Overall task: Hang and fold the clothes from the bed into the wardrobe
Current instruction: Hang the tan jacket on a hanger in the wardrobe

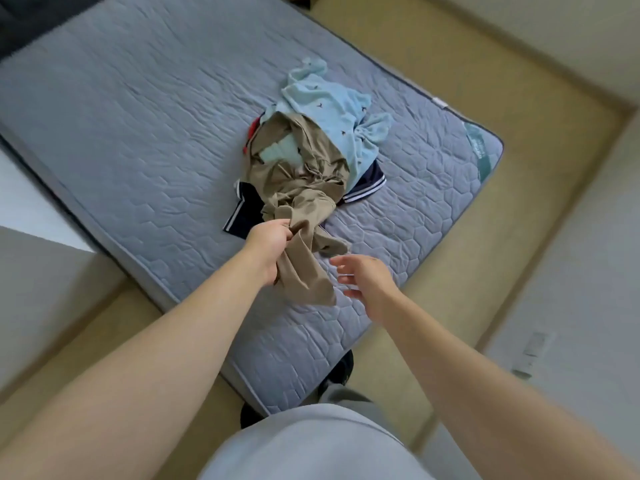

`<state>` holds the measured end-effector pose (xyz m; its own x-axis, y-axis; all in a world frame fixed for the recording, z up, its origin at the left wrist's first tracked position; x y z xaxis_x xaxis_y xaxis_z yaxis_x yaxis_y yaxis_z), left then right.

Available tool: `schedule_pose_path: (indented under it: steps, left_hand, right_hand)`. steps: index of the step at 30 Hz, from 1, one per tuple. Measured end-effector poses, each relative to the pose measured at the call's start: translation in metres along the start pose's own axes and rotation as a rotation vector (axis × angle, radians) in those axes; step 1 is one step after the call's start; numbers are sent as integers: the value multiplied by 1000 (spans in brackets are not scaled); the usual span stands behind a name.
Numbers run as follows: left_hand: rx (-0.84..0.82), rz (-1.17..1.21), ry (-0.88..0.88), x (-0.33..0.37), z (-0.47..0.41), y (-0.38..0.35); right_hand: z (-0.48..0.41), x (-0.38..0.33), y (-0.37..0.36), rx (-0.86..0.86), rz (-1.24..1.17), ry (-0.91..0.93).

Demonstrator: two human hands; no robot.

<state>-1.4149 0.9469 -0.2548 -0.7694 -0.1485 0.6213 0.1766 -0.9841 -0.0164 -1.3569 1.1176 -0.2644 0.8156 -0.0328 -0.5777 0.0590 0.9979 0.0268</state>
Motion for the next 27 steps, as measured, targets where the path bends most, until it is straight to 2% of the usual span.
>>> schedule_pose_path:
  steps: [3,5,9,11,13,15,22,25,27]
  left_hand:
    - [91,-17,-128,18,38,28]
    - [110,14,-185,28,68,45]
    - [-53,58,-264,39,136,71]
    - [-169,85,-275,37,165,91]
    - [-201,99,-255,30,184,120]
    - [-133,90,-165,10,194,154]
    - [44,157,191,-88,207,244]
    - [176,252,167,-111,213,271]
    - [186,415,116,-117,216,282]
  right_hand:
    - [-7,-10,-14,-18,-180,-110]
    - [-12,-14,-35,-133,-302,-195]
    - [7,-13,-98,-420,-465,-314]
    - [21,-9,-128,-433,-384,-261]
    - [28,-6,-153,-375,-279,-218]
    - [40,-8,-175,-353,-179,-158]
    - [136,-23,-226,-513,-81,28]
    - [186,-28,-238,-578,5,162]
    - [221,-29,-246,-670,77,261]
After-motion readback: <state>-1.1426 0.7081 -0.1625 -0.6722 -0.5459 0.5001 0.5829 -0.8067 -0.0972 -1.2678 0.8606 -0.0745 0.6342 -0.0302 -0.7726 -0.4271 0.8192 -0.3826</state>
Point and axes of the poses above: each hand's wrist, its own z-axis away from the middle knuckle, its own y-axis out of the back of the hand, x = y × z, the point moved 2 cm from there along -z, towards the middle knuckle
